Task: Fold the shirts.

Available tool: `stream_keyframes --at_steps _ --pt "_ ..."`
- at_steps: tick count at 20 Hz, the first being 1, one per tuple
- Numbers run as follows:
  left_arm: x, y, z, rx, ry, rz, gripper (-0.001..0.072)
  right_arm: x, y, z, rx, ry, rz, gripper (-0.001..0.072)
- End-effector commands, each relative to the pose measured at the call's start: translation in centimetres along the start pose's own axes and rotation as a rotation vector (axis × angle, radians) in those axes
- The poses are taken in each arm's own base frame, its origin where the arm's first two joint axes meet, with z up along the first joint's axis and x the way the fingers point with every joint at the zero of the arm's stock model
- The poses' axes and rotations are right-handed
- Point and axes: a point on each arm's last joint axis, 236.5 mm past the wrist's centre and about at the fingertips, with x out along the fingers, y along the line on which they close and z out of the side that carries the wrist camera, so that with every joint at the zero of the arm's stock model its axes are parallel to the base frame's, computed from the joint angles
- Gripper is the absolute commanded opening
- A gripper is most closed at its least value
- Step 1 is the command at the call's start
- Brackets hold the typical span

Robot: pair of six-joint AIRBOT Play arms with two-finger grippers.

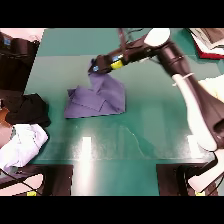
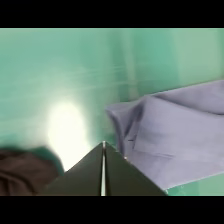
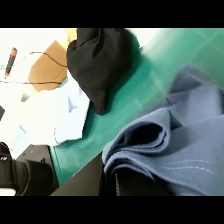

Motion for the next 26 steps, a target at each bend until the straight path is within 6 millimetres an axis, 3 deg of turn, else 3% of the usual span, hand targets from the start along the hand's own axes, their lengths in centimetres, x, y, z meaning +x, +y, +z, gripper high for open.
stream_keyframes --at_steps 1,4,8,9,10,11,12,13,16,18,20,23,26 --pt "-0.7 0.9 -0.3 -0.009 0.004 0.020 0.0029 6.4 -1.1 -1.5 0.016 0.023 0.010 0.0018" --pt "-0.7 0.9 -0.4 -0.009 0.006 0.020 0.0029 10.1 -2.8 -2.7 0.033 0.020 -0.003 0.0019" --pt "-0.7 0.6 -0.4 -0.013 0.007 0.011 0.0029 14.2 -2.5 -4.7 0.018 0.036 0.008 0.0025" --pt "-0.7 0.4 -0.4 -0.015 0.006 0.000 0.0029 15.1 -1.6 -5.4 -0.023 0.046 0.038 0.0159" --pt "-0.7 0.2 -0.3 -0.016 0.005 -0.006 0.0029 15.8 -0.3 -5.8 -0.041 0.044 0.086 0.0406" --pt "-0.7 0.2 -0.3 -0.016 0.004 -0.009 0.0029 16.4 1.3 -5.8 -0.036 0.028 0.141 0.0586" --pt "-0.7 0.2 -0.3 -0.016 0.004 -0.009 0.0029 16.6 2.7 -5.8 -0.053 0.017 0.184 0.0637" --pt "-0.7 0.2 -0.3 -0.017 0.005 -0.009 0.0029 16.2 3.1 -5.6 -0.079 0.019 0.193 0.0635" --pt "-0.7 0.1 -0.8 -0.016 0.025 -0.012 0.0029 11.6 0.7 -6.0 -0.089 0.106 0.145 0.0598" --pt "-0.7 0.1 -1.1 -0.016 0.038 -0.013 0.0029 6.7 -3.4 -7.4 -0.045 0.182 0.074 0.0556" --pt "-0.7 -0.1 -1.1 -0.014 0.038 -0.016 0.0029 1.4 -8.8 -9.4 0.063 0.232 -0.053 0.0556" --pt "-0.7 -0.3 -0.9 -0.015 0.030 -0.025 0.0029 -5.7 -16.0 -12.1 0.294 0.181 -0.220 0.0556" --pt "-0.7 -0.8 -0.6 -0.018 0.017 -0.045 0.0029 -9.9 -20.7 -13.8 0.467 0.064 -0.315 0.0557"
